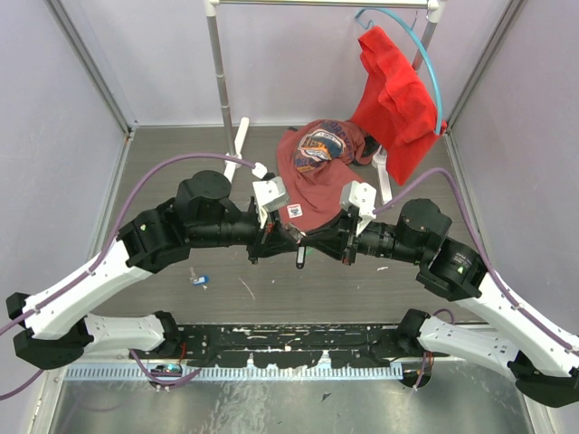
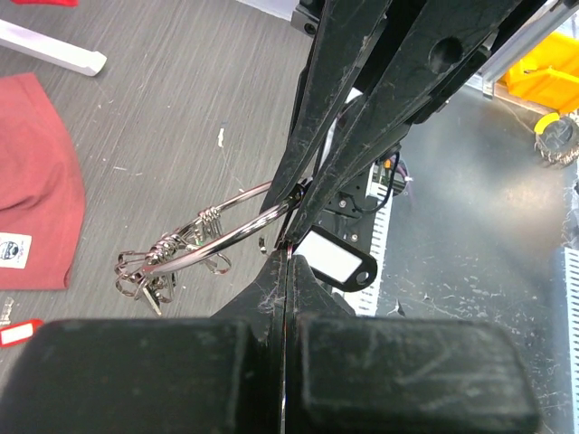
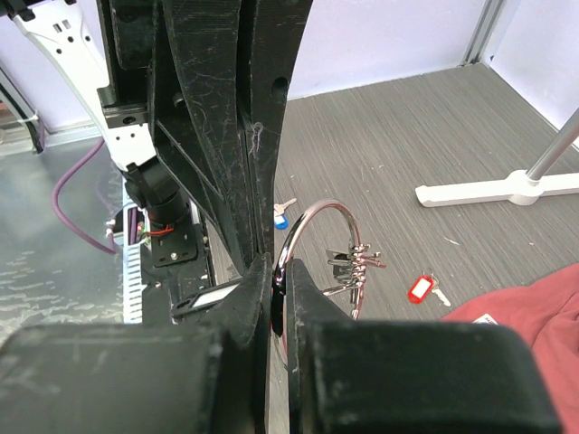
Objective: Put the keys on the keyring
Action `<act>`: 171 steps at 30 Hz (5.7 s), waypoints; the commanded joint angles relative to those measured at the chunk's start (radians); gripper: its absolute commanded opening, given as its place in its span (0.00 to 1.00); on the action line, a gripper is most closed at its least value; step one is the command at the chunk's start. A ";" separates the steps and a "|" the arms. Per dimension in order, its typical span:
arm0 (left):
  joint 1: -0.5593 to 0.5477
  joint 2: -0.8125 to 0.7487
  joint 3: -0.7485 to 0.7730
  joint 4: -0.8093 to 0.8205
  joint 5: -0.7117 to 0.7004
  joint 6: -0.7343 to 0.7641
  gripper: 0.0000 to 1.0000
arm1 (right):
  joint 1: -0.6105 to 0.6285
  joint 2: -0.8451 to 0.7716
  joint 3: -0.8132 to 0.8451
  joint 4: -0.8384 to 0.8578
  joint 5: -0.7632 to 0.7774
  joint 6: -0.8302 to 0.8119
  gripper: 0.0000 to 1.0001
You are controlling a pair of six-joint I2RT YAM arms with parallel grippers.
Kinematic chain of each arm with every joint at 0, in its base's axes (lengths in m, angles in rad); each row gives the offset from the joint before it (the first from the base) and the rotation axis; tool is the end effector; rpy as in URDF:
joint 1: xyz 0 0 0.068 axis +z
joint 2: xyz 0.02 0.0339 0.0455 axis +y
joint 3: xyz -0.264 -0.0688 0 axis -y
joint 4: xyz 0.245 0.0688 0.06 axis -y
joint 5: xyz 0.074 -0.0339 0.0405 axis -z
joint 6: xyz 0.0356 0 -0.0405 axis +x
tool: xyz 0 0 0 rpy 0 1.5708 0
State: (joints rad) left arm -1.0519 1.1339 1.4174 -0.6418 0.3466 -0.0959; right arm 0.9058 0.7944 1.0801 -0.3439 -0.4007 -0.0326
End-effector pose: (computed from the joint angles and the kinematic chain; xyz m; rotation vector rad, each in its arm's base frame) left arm 0.1023 -0.2035 0.4411 1.1657 1.7084 -1.0747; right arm 0.0877 0.1343 0.4223 -1.0521 1.3598 0.9844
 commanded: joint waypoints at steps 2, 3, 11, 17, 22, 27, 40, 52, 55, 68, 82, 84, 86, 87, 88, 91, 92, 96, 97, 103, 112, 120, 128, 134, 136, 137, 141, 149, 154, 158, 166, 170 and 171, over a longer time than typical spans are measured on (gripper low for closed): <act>0.001 -0.006 -0.013 0.095 -0.011 -0.017 0.00 | 0.004 -0.001 0.014 0.063 -0.056 0.000 0.00; 0.001 -0.004 -0.013 0.095 -0.011 -0.017 0.00 | 0.003 -0.002 0.014 0.064 -0.056 0.001 0.00; 0.001 0.007 -0.025 0.077 -0.064 -0.034 0.00 | 0.005 -0.016 0.012 0.066 -0.051 0.002 0.00; 0.000 0.019 -0.037 0.078 -0.089 -0.080 0.00 | 0.004 -0.023 0.008 0.071 -0.054 0.007 0.00; 0.002 0.032 -0.037 0.068 -0.115 -0.102 0.00 | 0.004 -0.025 0.007 0.069 -0.051 0.005 0.00; 0.005 0.032 -0.043 0.050 -0.138 -0.111 0.00 | 0.004 -0.033 0.006 0.069 -0.043 0.004 0.00; 0.029 0.043 -0.082 0.089 -0.099 -0.217 0.00 | 0.003 -0.074 -0.019 0.097 -0.004 0.009 0.00; 0.027 0.051 -0.108 0.112 -0.074 -0.295 0.00 | 0.004 -0.110 -0.030 0.101 0.033 0.009 0.00; 0.029 0.043 -0.116 0.105 -0.084 -0.295 0.00 | 0.003 -0.116 -0.030 0.101 0.038 0.008 0.00; 0.029 0.038 -0.082 0.076 -0.075 -0.239 0.00 | 0.003 -0.097 0.006 0.094 0.167 0.101 0.00; 0.028 -0.034 -0.087 0.073 -0.066 -0.167 0.43 | 0.004 -0.091 0.024 0.080 0.219 0.139 0.00; 0.027 -0.053 -0.096 0.083 -0.075 -0.151 0.46 | 0.004 -0.084 0.036 0.069 0.228 0.155 0.00; 0.028 -0.079 -0.111 0.096 -0.097 -0.135 0.47 | 0.004 -0.076 0.051 0.057 0.245 0.179 0.00; 0.027 -0.091 -0.118 0.104 -0.112 -0.127 0.47 | 0.004 -0.071 0.058 0.051 0.256 0.197 0.00; 0.027 -0.104 -0.125 0.114 -0.128 -0.116 0.47 | 0.004 -0.070 0.064 0.048 0.257 0.209 0.00; 0.027 -0.144 -0.150 0.153 -0.172 -0.089 0.47 | 0.004 -0.077 0.068 0.048 0.252 0.236 0.00; 0.027 -0.156 -0.154 0.170 -0.169 -0.081 0.47 | 0.004 -0.081 0.068 0.049 0.257 0.248 0.00; 0.026 -0.190 -0.166 0.243 -0.152 -0.061 0.47 | 0.004 -0.100 0.058 0.083 0.273 0.317 0.00; 0.027 -0.195 -0.171 0.265 -0.145 -0.056 0.47 | 0.004 -0.102 0.057 0.096 0.273 0.339 0.00; 0.026 -0.227 -0.187 0.412 -0.096 -0.015 0.47 | 0.003 -0.099 0.053 0.151 0.372 0.529 0.00; 0.025 -0.197 -0.126 0.479 -0.038 0.056 0.45 | 0.003 -0.073 0.033 0.317 0.371 0.719 0.00; 0.026 -0.165 -0.092 0.497 0.021 0.060 0.34 | 0.004 -0.052 0.015 0.409 0.322 0.770 0.00; 0.025 -0.155 -0.087 0.520 0.023 0.056 0.26 | 0.004 -0.043 0.010 0.435 0.289 0.775 0.00; 0.025 -0.138 -0.080 0.531 0.013 0.055 0.25 | 0.004 -0.037 0.011 0.436 0.272 0.775 0.00; 0.026 -0.133 -0.077 0.533 0.011 0.056 0.24 | 0.004 -0.036 0.013 0.436 0.268 0.773 0.00; 0.025 -0.131 -0.078 0.533 0.010 0.056 0.24 | 0.004 -0.035 0.013 0.436 0.265 0.772 0.00; 0.025 -0.122 -0.074 0.537 0.007 0.052 0.22 | 0.004 -0.032 0.017 0.433 0.254 0.764 0.00; 0.024 -0.118 -0.073 0.544 0.014 0.045 0.18 | 0.004 -0.025 0.018 0.427 0.246 0.760 0.00; 0.023 -0.115 -0.072 0.544 0.012 0.045 0.07 | 0.004 -0.023 0.017 0.425 0.249 0.760 0.00; 0.023 -0.120 -0.074 0.534 0.005 0.044 0.00 | 0.003 -0.023 0.017 0.424 0.252 0.754 0.00; 0.024 -0.134 -0.065 0.457 -0.026 0.044 0.00 | 0.003 -0.045 0.051 0.348 0.305 0.666 0.33; 0.024 -0.131 -0.040 0.373 -0.036 0.046 0.00 | 0.004 -0.073 0.075 0.245 0.381 0.589 0.47; 0.024 -0.130 -0.031 0.352 -0.045 0.044 0.00 | 0.005 -0.078 0.082 0.218 0.399 0.568 0.47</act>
State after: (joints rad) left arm -1.0283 1.0164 1.3258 -0.2169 0.3264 -0.0525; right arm 0.9043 0.7574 1.0908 -0.0830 -0.0910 0.6357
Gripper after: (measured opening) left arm 0.013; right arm 0.459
